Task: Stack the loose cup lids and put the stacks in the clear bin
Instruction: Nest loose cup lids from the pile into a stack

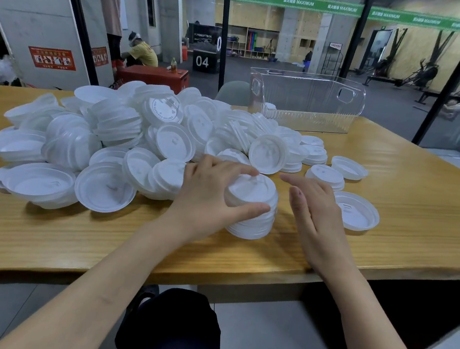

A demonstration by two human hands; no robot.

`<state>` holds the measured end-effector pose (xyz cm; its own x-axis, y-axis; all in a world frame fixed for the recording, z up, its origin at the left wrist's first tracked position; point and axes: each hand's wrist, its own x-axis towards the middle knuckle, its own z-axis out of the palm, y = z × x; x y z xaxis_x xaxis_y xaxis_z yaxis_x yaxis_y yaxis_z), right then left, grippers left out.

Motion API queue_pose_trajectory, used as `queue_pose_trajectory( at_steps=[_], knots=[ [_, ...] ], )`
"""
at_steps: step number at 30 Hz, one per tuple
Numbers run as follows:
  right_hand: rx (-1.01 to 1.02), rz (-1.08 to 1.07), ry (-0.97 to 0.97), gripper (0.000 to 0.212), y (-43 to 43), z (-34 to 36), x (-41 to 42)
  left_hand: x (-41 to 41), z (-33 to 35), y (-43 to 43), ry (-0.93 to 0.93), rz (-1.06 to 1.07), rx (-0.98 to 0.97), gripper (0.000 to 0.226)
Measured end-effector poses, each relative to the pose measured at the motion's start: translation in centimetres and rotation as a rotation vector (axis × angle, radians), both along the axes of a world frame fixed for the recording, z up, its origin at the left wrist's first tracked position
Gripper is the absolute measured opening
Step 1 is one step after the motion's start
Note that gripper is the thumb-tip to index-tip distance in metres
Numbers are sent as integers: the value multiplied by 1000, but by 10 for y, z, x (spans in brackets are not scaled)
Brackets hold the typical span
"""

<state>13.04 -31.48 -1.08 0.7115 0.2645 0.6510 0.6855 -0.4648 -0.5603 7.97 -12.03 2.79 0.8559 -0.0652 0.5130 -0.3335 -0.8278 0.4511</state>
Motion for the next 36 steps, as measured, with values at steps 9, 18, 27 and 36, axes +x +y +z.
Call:
queue_pose_trajectory(
  at_steps=[9,18,27,36],
  knots=[
    [-19,8,25,56,0,-1,0,1,-7,2,23,-13,-10,71],
    [-71,21,52,56,0,0,-2,8,-14,2,41,-23,37,71],
    [-197,50,-52,62,0,-2,-11,-3,-19,18,-72,-6,18,50],
    [-300,116,-72,59,4,-3,-16,-16,-8,69,-270,237,220,55]
  ],
)
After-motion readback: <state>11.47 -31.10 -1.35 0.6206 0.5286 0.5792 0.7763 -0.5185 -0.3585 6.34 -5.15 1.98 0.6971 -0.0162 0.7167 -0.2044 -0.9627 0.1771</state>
